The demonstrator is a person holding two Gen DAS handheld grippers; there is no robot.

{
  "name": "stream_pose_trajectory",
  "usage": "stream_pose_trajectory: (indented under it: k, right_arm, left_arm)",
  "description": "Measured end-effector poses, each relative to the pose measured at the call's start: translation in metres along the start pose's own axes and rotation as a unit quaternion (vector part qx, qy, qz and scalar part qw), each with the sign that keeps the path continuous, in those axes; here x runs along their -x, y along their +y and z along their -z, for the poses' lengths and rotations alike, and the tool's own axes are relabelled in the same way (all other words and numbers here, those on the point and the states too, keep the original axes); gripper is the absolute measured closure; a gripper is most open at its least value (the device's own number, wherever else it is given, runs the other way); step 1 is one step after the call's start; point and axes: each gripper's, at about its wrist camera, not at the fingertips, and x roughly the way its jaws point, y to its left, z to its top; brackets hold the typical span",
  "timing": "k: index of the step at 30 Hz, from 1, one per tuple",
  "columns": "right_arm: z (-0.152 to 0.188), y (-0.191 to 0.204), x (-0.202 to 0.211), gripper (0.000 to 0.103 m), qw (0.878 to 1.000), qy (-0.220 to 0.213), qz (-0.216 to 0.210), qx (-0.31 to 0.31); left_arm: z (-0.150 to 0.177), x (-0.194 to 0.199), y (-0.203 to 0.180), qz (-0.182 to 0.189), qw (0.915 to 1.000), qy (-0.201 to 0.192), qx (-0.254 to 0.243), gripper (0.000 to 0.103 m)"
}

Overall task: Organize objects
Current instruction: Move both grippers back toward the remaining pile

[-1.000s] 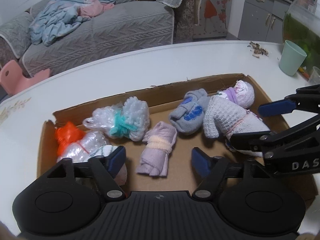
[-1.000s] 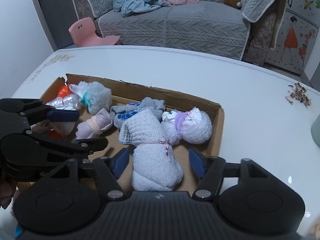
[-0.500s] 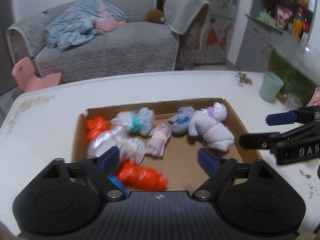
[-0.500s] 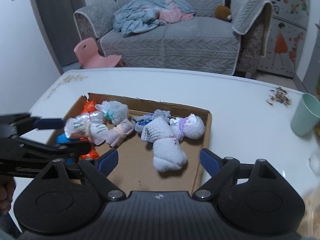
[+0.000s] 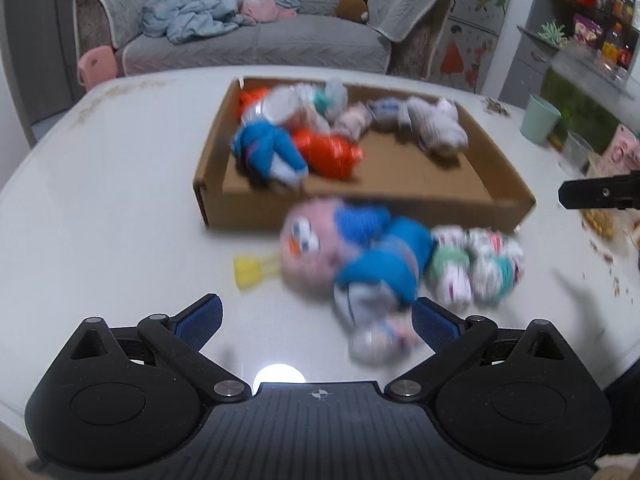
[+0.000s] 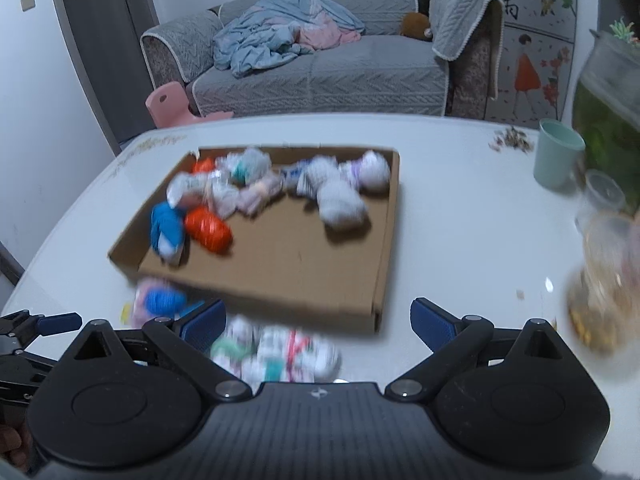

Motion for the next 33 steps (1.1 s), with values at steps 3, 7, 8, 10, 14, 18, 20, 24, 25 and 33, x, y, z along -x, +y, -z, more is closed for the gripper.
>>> stream_pose_trajectory:
  k: [3, 7, 8, 10, 14, 18, 20, 24, 25, 33]
  right_arm:
    - [0.016, 0.003, -0.003, 0.005, 1.0, 0.017, 0.001, 0.006]
    - [0.03, 0.01, -0.012, 0.006, 0.999, 0.027, 0.019, 0.039]
    - [0.035, 0.01, -0.013, 0.006, 0.999, 0.028, 0.019, 0.041]
    - [0.036, 0.009, -0.017, 0.008, 0.999, 0.031, 0.017, 0.04]
    - [0.033, 0.016, -0.026, 0.008, 0.999, 0.031, 0.0, 0.028]
    - [0.031, 0.029, -0.045, 0.01, 0.999, 0.032, 0.004, 0.031]
    - [0.032, 0.029, -0.054, 0.013, 0.999, 0.038, 0.009, 0.023]
    - [0.035, 0.022, -0.062, 0.04, 0.998, 0.062, 0.019, 0.002]
    - [0.036, 0.019, -0.061, 0.042, 0.998, 0.065, 0.017, -0.002]
    - [0.045, 0.004, -0.045, 0.045, 0.997, 0.066, 0.022, -0.013]
  left_arm:
    - [0.011, -0.004, -0.002, 0.008, 0.9999, 0.008, 0.0, 0.001]
    - [0.019, -0.008, -0.015, 0.021, 0.9996, 0.005, -0.017, 0.001]
    - [0.02, -0.01, -0.017, 0.022, 0.9995, 0.004, -0.021, 0.001]
    - [0.021, -0.014, -0.023, 0.027, 0.9992, 0.004, -0.03, 0.002]
    - [0.024, -0.018, -0.024, 0.03, 0.999, 0.006, -0.033, 0.002]
    - [0.026, -0.019, -0.019, 0.026, 0.9992, 0.008, -0.029, 0.002]
    - [0.027, -0.02, -0.018, 0.025, 0.9992, 0.009, -0.028, 0.002]
    - [0.026, -0.022, -0.018, 0.027, 0.9993, 0.008, -0.026, 0.002]
    - [0.026, -0.023, -0.019, 0.027, 0.9993, 0.009, -0.024, 0.002]
    - [0.026, -0.032, -0.039, 0.009, 0.9998, 0.019, -0.005, 0.002]
